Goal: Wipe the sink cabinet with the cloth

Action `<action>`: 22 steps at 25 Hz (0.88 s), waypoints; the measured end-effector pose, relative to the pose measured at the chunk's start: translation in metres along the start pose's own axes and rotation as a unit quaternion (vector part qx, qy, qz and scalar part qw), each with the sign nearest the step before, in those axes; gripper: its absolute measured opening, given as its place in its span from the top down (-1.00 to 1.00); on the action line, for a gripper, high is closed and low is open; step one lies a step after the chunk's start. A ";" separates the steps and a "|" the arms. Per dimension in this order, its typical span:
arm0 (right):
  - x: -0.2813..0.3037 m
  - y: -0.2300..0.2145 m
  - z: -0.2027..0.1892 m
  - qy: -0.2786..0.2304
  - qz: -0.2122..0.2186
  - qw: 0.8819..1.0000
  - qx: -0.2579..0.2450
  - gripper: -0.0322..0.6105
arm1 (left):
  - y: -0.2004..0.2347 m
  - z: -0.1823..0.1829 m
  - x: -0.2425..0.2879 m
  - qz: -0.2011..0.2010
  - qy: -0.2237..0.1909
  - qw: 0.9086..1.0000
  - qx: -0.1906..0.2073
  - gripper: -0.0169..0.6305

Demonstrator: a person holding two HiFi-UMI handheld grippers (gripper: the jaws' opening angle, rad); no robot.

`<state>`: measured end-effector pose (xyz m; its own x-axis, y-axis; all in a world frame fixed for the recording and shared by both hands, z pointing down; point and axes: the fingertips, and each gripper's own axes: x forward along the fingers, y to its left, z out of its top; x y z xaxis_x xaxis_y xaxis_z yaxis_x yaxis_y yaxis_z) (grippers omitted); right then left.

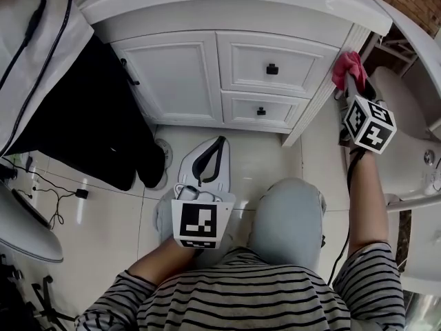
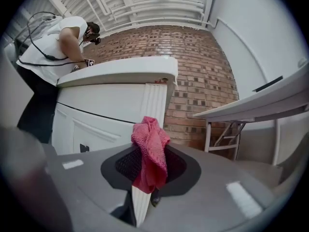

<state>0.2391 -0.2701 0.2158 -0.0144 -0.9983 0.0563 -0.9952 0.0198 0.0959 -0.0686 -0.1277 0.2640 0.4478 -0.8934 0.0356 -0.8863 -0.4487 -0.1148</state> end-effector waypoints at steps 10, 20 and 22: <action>0.000 0.235 -0.009 -0.016 0.243 0.970 -0.008 0.62 | -0.001 -0.004 -0.011 -0.006 0.006 1.000 -0.002 0.96; 0.050 0.251 -0.046 0.038 0.187 0.978 -0.084 0.63 | -0.002 -0.017 -0.016 -0.017 0.020 1.000 -0.003 0.96; 0.045 0.227 -0.047 0.039 0.169 0.982 -0.072 0.63 | -0.008 -0.016 -0.013 -0.025 0.020 0.999 -0.002 0.96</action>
<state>0.0166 -0.3076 0.2864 -0.3282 -0.9263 0.1853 -0.9107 0.3624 0.1984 -0.0696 -0.1125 0.2808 0.4869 -0.8697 0.0813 -0.8631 -0.4933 -0.1083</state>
